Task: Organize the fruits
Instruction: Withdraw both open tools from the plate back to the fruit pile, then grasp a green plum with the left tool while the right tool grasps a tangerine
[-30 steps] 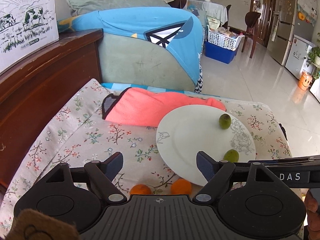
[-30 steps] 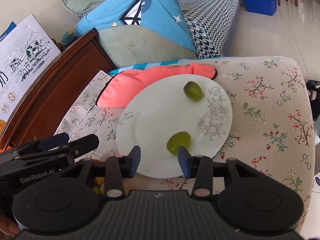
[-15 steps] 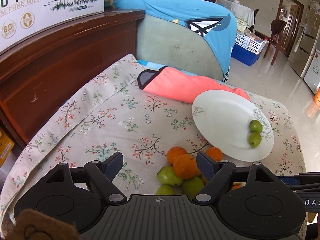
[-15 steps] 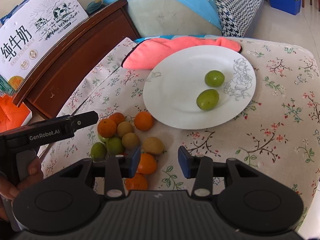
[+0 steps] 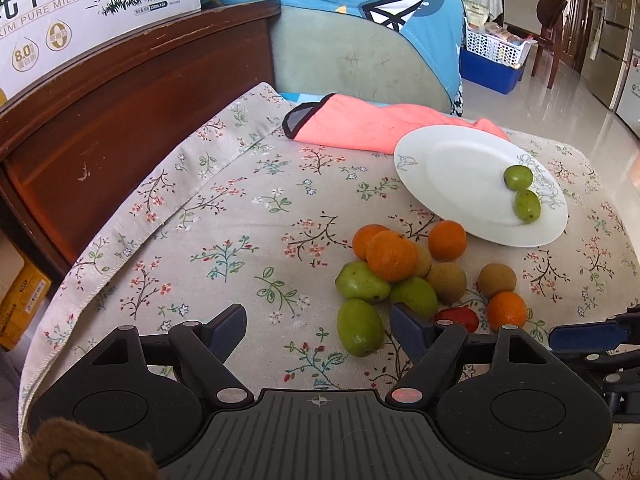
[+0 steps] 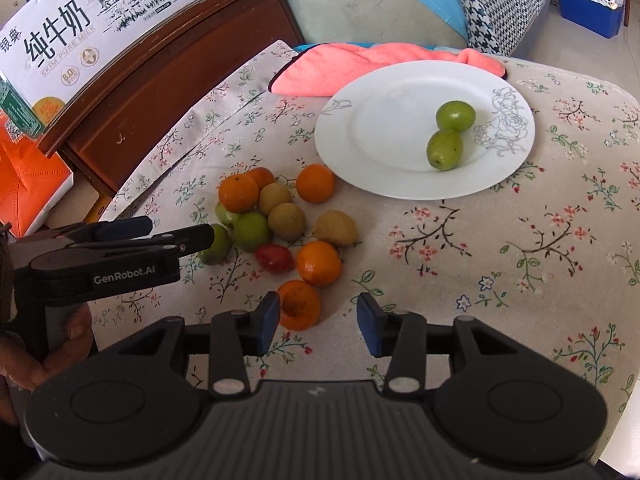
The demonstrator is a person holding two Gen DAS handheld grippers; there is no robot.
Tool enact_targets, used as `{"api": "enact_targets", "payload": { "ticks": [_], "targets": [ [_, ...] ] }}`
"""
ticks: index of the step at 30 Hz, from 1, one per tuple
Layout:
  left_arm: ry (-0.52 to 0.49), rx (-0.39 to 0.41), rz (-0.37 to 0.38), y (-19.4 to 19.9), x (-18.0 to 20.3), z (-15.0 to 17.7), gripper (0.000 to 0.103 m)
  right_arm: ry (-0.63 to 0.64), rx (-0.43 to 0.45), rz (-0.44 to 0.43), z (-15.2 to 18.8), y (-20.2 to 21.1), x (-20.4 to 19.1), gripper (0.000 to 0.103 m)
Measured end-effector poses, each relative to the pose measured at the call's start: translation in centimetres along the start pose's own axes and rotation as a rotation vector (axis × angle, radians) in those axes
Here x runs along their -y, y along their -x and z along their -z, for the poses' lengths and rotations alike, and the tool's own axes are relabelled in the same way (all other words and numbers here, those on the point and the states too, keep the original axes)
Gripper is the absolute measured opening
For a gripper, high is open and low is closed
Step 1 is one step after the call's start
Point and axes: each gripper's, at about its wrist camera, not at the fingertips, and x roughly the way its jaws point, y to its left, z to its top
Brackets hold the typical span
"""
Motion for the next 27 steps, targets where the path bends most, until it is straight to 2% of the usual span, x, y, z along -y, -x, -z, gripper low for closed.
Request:
{"api": "enact_targets", "payload": {
  "ticks": [7, 18, 23, 27],
  "targets": [
    [-0.008, -0.018, 0.007, -0.6, 0.1, 0.4, 0.079, 0.089, -0.001, 0.028, 0.6, -0.5, -1.4, 0.046],
    [-0.020, -0.034, 0.011, -1.7, 0.6, 0.7, 0.077, 0.114, 0.002, 0.048, 0.4, -1.5, -1.9, 0.046],
    [-0.011, -0.042, 0.029, -2.1, 0.5, 0.9, 0.062, 0.123, 0.009, 0.053, 0.5, -1.8, -2.0, 0.045],
    [-0.002, -0.035, 0.047, -2.0, 0.5, 0.9, 0.051, 0.128, 0.018, 0.064, 0.5, -1.9, -2.0, 0.037]
  ]
}}
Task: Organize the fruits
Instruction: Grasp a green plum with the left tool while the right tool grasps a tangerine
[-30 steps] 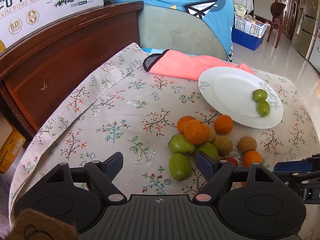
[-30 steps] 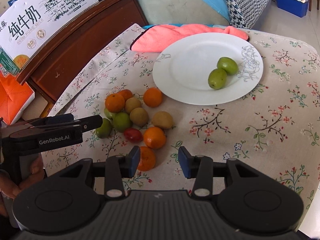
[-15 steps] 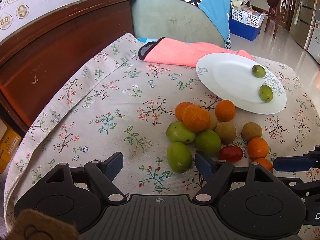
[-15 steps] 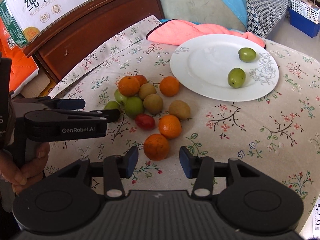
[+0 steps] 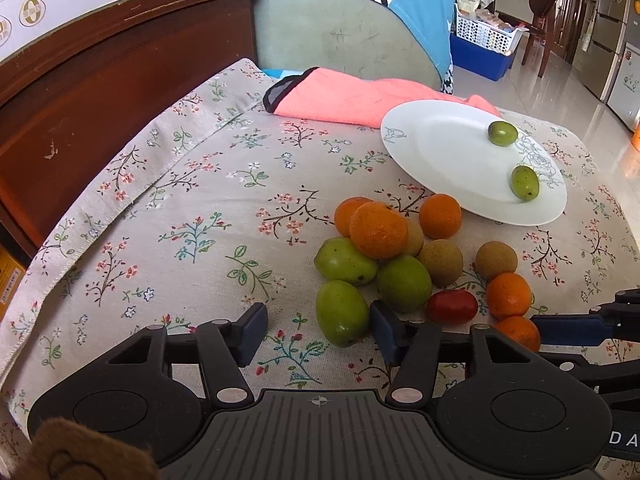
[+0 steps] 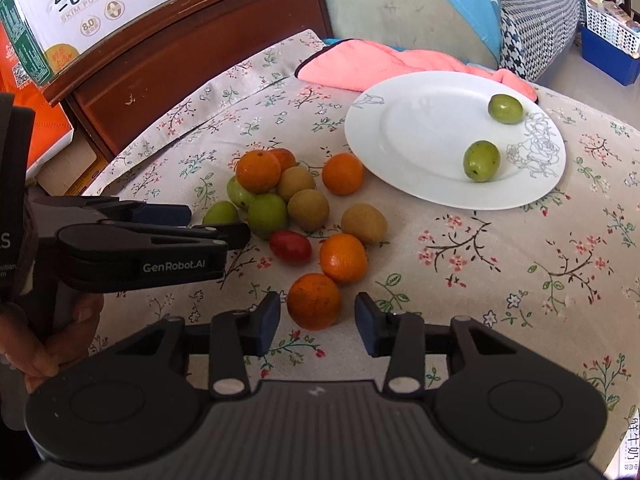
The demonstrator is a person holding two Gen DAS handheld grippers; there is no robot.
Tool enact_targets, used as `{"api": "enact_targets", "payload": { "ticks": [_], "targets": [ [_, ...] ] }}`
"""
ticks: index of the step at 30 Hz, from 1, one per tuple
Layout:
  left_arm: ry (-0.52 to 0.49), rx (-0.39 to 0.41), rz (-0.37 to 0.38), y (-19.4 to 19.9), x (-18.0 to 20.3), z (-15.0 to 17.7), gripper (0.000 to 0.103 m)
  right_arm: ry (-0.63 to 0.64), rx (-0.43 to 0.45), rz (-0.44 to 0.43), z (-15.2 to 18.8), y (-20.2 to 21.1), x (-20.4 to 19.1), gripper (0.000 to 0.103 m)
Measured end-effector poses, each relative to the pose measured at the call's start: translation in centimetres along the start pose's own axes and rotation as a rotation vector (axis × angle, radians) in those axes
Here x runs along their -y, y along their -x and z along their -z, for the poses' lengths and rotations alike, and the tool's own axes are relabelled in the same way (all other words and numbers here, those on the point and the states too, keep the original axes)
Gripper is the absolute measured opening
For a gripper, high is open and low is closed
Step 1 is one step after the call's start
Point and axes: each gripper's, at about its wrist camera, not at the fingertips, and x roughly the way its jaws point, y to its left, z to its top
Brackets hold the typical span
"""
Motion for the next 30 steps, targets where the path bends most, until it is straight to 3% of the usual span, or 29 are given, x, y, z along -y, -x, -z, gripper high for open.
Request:
{"api": "enact_targets", "payload": {
  "ticks": [2, 6, 16, 30],
  "targets": [
    [-0.004, 0.008, 0.005, 0.1, 0.1, 0.0, 0.041, -0.004, 0.001, -0.014, 0.0, 0.0, 0.1, 0.030],
    [-0.008, 0.013, 0.020, 0.2, 0.2, 0.0, 0.025, 0.001, 0.001, -0.013, -0.1, 0.0, 0.0, 0.030],
    [0.059, 0.031, -0.001, 1.3, -0.8, -0.4, 0.025, -0.002, 0.012, -0.047, -0.3, 0.9, -0.1, 0.030],
    [0.089, 0.128, 0.025, 3.6, 0.2, -2.6, 0.025, -0.081, 0.120, -0.046, -2.6, 4.1, 1.3, 0.030]
  ]
}}
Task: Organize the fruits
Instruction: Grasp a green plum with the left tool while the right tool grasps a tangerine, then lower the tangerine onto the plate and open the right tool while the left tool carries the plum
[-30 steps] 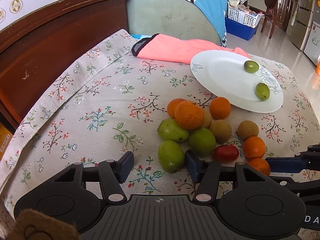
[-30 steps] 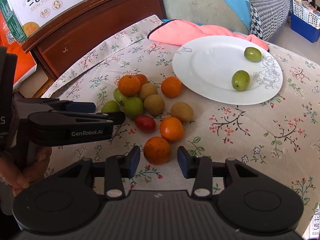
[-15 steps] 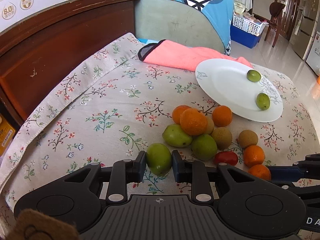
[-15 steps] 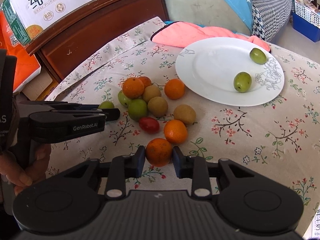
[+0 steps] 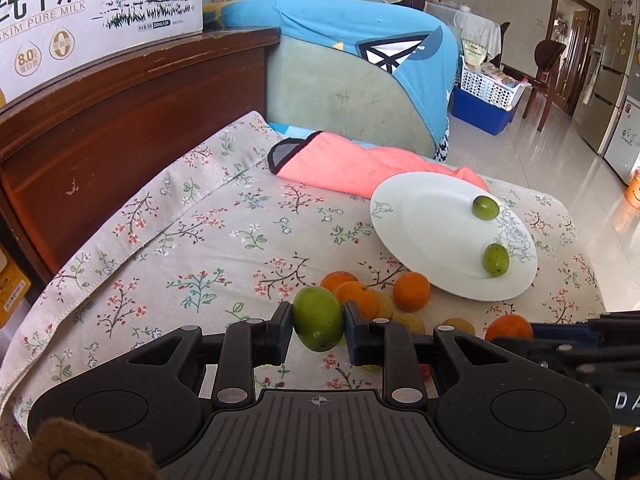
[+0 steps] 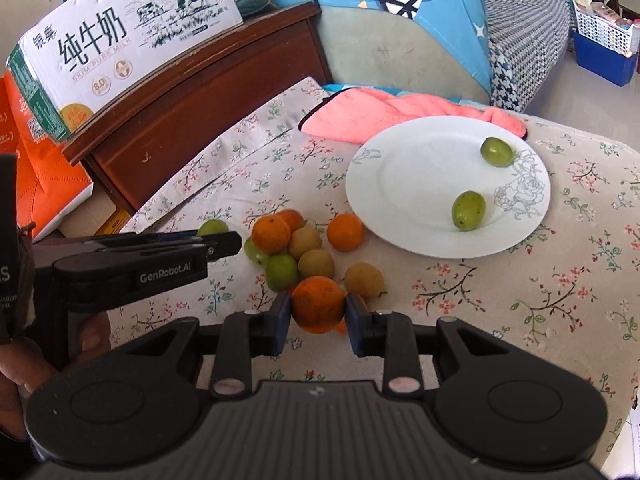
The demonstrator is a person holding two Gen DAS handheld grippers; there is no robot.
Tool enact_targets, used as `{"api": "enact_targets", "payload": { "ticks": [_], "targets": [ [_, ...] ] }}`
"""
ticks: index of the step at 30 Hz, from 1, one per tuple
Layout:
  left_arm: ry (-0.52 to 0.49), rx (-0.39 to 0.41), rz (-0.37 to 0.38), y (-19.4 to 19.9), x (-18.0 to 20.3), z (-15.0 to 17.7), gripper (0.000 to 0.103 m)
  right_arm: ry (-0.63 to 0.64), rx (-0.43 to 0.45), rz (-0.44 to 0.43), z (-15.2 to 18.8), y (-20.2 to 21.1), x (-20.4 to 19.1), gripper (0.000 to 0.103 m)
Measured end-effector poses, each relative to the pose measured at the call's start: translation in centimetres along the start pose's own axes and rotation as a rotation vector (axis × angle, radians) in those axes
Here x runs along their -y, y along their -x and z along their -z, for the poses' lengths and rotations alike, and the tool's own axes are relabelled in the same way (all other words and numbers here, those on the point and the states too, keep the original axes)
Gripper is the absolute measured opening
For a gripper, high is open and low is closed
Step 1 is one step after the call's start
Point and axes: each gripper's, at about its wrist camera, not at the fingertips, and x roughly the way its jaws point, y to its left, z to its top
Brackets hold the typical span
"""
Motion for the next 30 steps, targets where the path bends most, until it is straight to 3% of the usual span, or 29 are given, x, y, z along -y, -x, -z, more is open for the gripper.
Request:
{"api": "enact_targets", "payload": {
  "ticks": [10, 15, 24, 30],
  "targets": [
    [0.048, 0.026, 0.090, -0.2, 1.5, -3.3, 0.025, -0.061, 0.116, 0.051, -3.9, 1.9, 2.5, 0.030],
    [0.019, 0.027, 0.106, -1.1, 2.4, -4.5, 0.025, -0.074, 0.151, 0.056, -5.8, 2.1, 3.5, 0.030],
    [-0.038, 0.019, 0.136, -3.6, 3.6, -6.6, 0.025, -0.188, 0.122, 0.047, -7.1, -0.2, 6.0, 0.030],
    [-0.032, -0.011, 0.175, -5.4, 4.0, -7.1, 0.025, -0.186, 0.117, 0.070, -8.0, -1.6, 6.8, 0.029]
  ]
}}
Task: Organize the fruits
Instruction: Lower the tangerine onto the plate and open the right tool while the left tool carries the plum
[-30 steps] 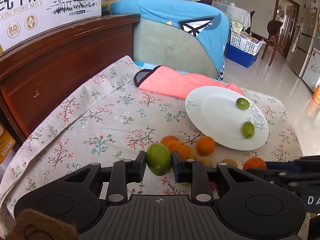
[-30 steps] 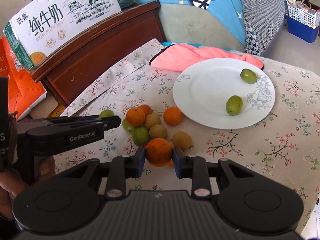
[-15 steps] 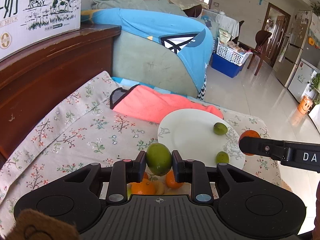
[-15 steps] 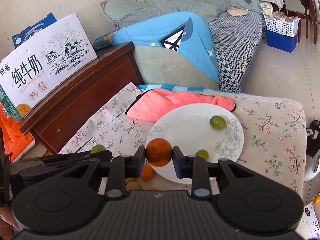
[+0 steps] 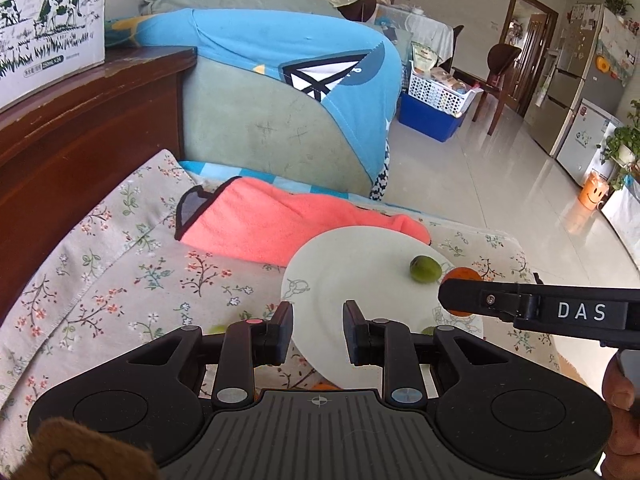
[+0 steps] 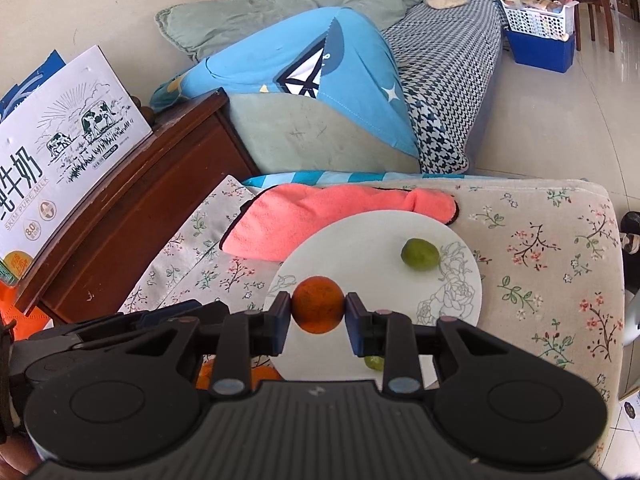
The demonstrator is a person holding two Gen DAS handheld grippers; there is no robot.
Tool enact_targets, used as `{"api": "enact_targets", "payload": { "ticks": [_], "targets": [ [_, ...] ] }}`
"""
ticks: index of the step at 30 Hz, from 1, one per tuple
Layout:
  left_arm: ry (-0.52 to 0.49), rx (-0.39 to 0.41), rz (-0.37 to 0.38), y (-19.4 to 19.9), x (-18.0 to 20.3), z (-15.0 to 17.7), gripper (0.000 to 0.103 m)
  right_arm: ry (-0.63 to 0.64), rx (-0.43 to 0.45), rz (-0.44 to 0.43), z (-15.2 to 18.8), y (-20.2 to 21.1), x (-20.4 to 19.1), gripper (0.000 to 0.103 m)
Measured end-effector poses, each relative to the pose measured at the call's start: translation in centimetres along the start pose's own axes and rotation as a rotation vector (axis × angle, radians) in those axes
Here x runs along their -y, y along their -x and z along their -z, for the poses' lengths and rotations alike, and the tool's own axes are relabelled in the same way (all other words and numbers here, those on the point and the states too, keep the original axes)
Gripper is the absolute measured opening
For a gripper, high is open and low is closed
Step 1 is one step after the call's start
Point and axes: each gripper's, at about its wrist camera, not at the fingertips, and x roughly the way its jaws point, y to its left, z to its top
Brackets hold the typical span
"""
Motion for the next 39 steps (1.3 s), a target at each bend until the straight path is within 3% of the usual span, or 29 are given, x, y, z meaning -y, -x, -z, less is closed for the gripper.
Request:
{"api": "enact_targets", "payload": {
  "ticks": [12, 18, 23, 26, 39],
  "targets": [
    [0.108, -0.066, -0.023, -3.0, -5.2, -2.8, 0.025, -0.086, -0.049, 0.018, -1.0, -2.9, 1.8, 0.030],
    [0.082, -0.095, -0.079, -3.6, -7.7, -2.8, 0.027, -0.091, -0.072, 0.024, -1.1, -3.6, 1.9, 0.030],
    [0.185, -0.123, -0.120, -3.8, -11.0, -2.5, 0.027, -0.126, -0.103, 0.030, -1.1, -4.7, 2.2, 0.030],
    [0.159, -0.149, -0.136, -4.5, -10.9, -2.2, 0.027, -0.143, -0.113, 0.027, -1.0, -5.2, 2.1, 0.030],
    [0.100, -0.108, -0.244, -5.9, -11.6, -2.3, 0.034, -0.206, -0.148, 0.026, -0.8, -6.4, 2.7, 0.030]
  ]
}}
